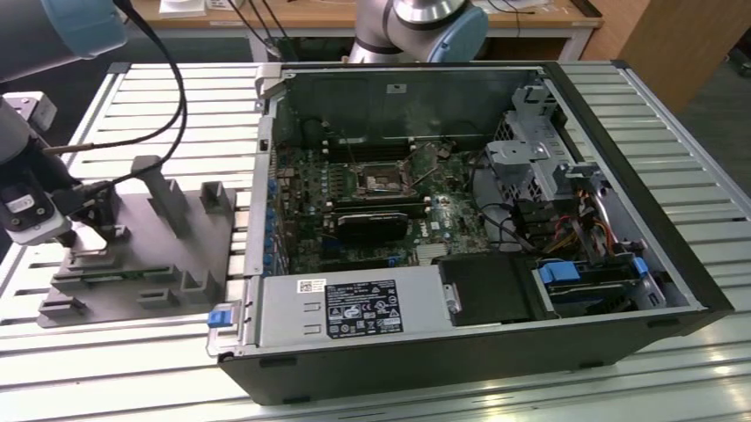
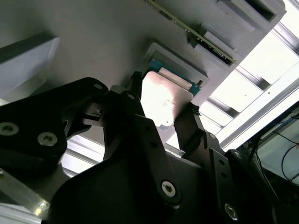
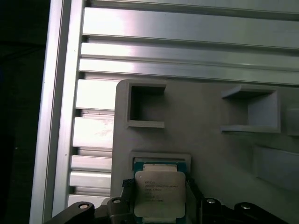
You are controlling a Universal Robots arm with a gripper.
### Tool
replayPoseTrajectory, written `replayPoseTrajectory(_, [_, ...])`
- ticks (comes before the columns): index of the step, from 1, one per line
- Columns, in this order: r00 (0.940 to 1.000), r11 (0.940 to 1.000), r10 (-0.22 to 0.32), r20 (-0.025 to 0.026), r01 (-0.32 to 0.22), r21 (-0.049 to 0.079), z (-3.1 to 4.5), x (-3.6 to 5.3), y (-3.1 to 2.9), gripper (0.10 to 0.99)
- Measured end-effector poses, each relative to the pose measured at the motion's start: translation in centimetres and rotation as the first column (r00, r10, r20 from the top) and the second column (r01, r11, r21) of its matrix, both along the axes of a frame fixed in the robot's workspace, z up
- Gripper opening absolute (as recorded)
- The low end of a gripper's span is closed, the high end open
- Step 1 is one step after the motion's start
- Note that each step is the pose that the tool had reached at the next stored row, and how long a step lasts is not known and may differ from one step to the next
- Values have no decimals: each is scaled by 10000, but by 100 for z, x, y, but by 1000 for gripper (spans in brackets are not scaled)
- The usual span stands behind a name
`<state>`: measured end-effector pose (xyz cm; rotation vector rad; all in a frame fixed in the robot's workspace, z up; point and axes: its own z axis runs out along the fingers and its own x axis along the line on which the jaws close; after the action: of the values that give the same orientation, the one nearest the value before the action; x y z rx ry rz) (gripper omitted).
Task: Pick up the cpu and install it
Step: 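Pick up the cpu and move it towards the insertion slot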
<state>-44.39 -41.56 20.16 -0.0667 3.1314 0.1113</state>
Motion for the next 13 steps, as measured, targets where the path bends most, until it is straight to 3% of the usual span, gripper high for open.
replayPoseTrajectory(13, [10000,10000,0,-1,0,0,216,0,0,529])
